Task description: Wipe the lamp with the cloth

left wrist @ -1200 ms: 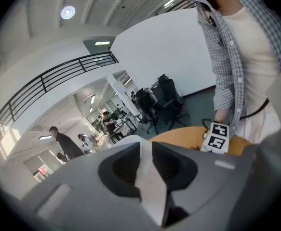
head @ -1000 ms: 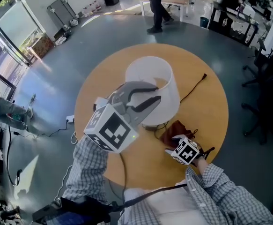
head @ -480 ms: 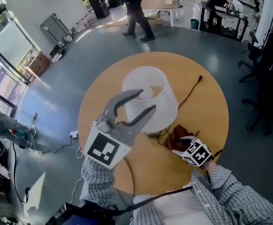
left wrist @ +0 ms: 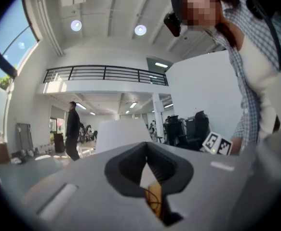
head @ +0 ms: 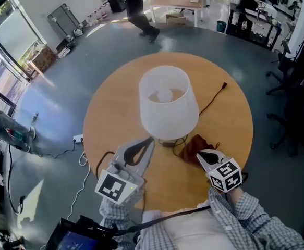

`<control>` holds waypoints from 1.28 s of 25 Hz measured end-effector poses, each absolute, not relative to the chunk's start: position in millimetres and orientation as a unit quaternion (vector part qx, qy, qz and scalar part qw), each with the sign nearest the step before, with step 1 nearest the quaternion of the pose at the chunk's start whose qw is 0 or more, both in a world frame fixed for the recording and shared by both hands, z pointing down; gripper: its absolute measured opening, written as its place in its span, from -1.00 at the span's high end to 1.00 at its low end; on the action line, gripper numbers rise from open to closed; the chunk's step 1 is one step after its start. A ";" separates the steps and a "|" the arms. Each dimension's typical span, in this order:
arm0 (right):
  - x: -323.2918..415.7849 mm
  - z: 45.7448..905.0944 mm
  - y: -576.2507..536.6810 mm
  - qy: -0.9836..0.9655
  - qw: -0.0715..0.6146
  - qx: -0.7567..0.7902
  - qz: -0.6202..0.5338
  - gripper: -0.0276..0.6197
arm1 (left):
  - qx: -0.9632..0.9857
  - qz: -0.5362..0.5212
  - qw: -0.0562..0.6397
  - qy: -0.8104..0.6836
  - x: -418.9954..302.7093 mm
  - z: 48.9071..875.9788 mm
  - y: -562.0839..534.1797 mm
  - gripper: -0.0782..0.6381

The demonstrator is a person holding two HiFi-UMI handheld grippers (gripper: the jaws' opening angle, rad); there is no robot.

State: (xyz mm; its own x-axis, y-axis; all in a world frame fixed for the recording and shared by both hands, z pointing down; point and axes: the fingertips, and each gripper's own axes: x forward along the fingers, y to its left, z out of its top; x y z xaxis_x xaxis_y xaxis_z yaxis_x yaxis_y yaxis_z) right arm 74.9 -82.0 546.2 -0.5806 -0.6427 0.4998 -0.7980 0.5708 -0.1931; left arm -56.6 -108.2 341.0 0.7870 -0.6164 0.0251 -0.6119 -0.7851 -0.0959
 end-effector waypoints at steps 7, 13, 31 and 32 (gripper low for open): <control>55.0 514.1 -79.1 -0.881 0.115 0.409 0.210 0.90 | -0.945 -0.019 -0.101 0.311 -37.0 415.7 -70.1 0.77; 46.9 521.6 -68.3 -0.890 0.120 0.379 0.225 0.91 | -0.939 -0.059 -0.109 0.321 -28.7 474.7 -58.1 0.77; 40.0 526.1 -55.5 -0.900 0.121 0.357 0.220 0.91 | -0.943 -0.124 -0.110 0.288 -17.1 504.6 -32.3 0.77; 41.1 526.7 -54.7 -0.900 0.121 0.356 0.221 0.91 | -0.943 -0.125 -0.109 0.287 -16.5 504.8 -31.9 0.77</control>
